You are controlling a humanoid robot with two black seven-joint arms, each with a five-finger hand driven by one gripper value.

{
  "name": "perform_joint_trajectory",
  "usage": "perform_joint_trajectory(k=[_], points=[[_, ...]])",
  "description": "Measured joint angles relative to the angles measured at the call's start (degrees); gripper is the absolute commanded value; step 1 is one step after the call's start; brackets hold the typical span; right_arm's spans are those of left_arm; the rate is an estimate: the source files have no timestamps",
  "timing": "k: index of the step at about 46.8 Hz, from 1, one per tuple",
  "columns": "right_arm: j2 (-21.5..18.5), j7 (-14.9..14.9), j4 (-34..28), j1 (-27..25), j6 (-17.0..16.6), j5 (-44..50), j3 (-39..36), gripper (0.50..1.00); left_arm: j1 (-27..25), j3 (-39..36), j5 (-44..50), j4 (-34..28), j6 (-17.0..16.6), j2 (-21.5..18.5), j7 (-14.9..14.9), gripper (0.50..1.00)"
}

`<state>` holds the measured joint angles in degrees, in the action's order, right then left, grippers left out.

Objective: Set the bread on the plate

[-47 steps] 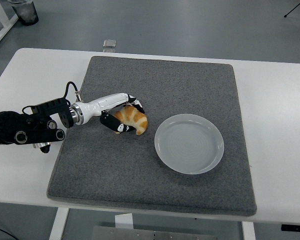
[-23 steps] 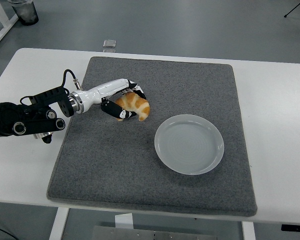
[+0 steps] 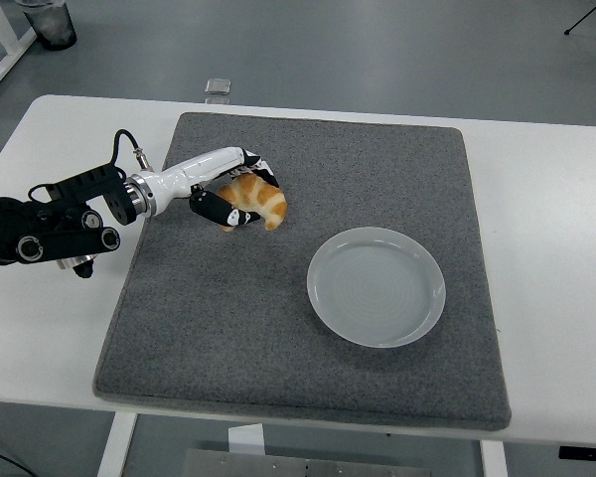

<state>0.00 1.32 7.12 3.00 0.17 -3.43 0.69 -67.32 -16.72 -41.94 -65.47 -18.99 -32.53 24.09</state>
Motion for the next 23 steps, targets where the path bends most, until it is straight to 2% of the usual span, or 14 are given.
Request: perform_joint_trajectory(k=[5,17,23], points=[[0.00,-0.01,0.00,0.00,0.00,0.00,0.00,0.952,-0.01,0.71,0.42,0.00,0.00,-1.32,-0.01,0.500],[0.00,0.00,0.00,-0.01,0.00,0.00,0.02,0.952,-0.41,4.17,0.82,0.02,0.56,-7.63,-0.07,0.500],[0.00,0.00,0.00,-0.01,0.00,0.00,0.00,0.952,-4.03,4.25,0.81,0.56,2.25,-8.58,-0.07,0.500]])
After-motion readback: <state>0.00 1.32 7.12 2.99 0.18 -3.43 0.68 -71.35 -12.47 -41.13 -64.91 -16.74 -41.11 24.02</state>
